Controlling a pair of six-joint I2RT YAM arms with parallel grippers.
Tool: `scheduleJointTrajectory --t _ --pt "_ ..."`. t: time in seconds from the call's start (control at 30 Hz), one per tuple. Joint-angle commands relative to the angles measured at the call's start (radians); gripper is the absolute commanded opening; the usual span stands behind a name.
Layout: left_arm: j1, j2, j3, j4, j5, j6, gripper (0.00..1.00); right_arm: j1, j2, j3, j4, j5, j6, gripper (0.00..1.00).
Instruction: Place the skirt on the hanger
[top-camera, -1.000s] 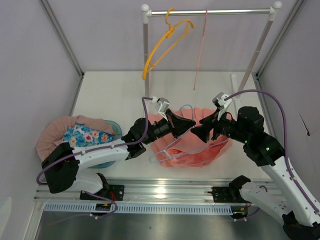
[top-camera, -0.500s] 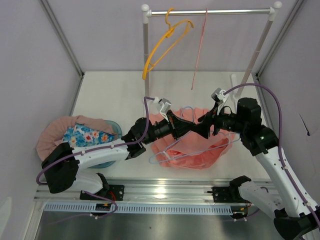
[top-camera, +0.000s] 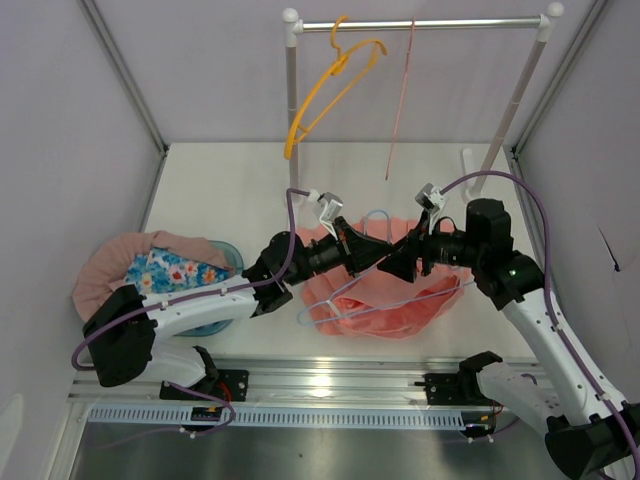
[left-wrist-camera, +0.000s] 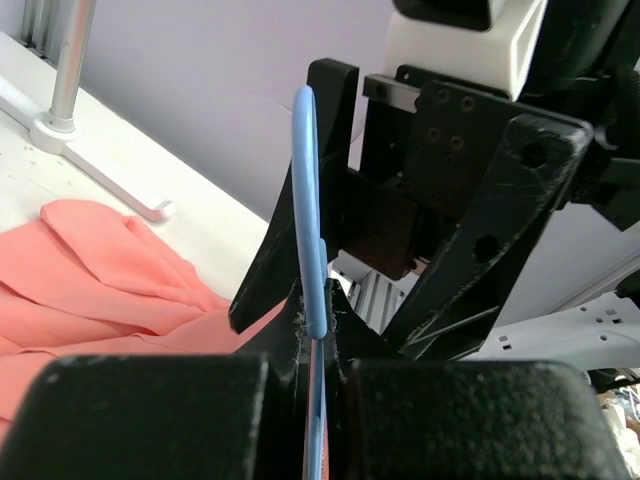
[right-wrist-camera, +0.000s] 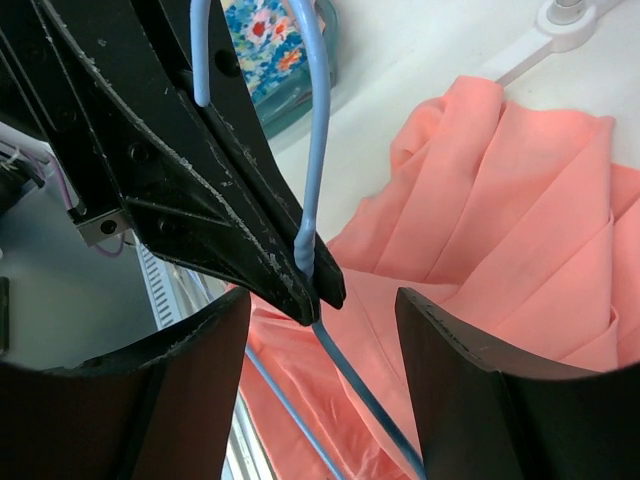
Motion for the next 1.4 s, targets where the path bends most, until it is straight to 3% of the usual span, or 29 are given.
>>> scheduleJointTrajectory --t 0.0,0.13,0.2,0.23,0.27,0.37,0.5,0.63,0.77,0.9,1.1,1.37 --pt "0.004 -0.025 0.059 0.081 0.027 -0.040 0.00 -0.001 -0.005 -0.016 0.075 -0.037 0.029 0.64" --pt "0.004 -0.016 0.057 0.093 0.025 -0.051 0.00 -0.001 0.003 -0.019 0.085 -0.046 0.037 0.60" --pt "0.004 -0.014 0.057 0.098 0.025 -0.051 0.00 -0.002 -0.003 -0.027 0.095 -0.048 0.046 0.52" --pt "0.004 -0.016 0.057 0.099 0.024 -0.051 0.00 -0.002 -0.006 -0.028 0.096 -0.049 0.048 0.48" --pt "0.004 -0.017 0.060 0.101 0.022 -0.051 0.00 -0.004 -0.009 -0.030 0.096 -0.046 0.049 0.34" --pt "0.004 -0.014 0.071 0.095 0.022 -0.045 0.00 -0.004 -0.011 -0.033 0.098 -0.048 0.060 0.17" --pt "0.004 -0.013 0.099 0.058 0.013 -0.028 0.00 -0.004 -0.029 -0.027 0.089 -0.046 0.079 0.01" --pt "0.004 -0.019 0.134 0.008 -0.008 0.006 0.06 -0.011 -0.055 0.005 0.040 0.000 0.079 0.00" --pt "0.004 -0.029 0.157 -0.028 -0.033 0.024 0.37 -0.030 -0.082 0.024 0.013 0.003 0.086 0.00" --pt "0.002 -0.040 0.166 -0.077 -0.062 0.039 0.54 -0.039 -0.100 0.053 -0.049 0.038 0.077 0.00" --pt "0.002 -0.103 0.156 -0.138 -0.145 0.046 0.60 -0.060 -0.122 0.120 -0.166 0.126 0.074 0.00" --pt "0.002 -0.238 0.145 -0.233 -0.243 0.067 0.59 -0.123 -0.108 0.231 -0.287 0.274 0.075 0.00"
